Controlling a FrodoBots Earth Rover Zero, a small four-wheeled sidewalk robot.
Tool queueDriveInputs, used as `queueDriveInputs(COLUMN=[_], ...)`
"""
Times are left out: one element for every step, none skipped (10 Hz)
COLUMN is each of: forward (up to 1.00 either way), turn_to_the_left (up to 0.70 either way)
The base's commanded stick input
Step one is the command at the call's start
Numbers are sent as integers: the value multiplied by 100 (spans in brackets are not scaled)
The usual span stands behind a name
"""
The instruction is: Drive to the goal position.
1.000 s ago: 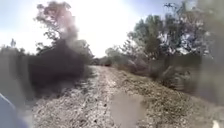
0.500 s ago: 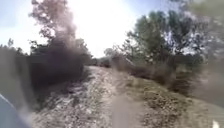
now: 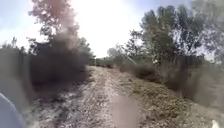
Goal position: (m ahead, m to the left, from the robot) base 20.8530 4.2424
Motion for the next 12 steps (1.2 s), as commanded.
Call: queueDriveInputs(forward=[100, 100, 100, 100, 100, 100, 100, 100, 100, 100, 100, 100], turn_to_the_left=[27, 27, 21, 0, 0, 0, 0, 0, 0, 27, 27, 27])
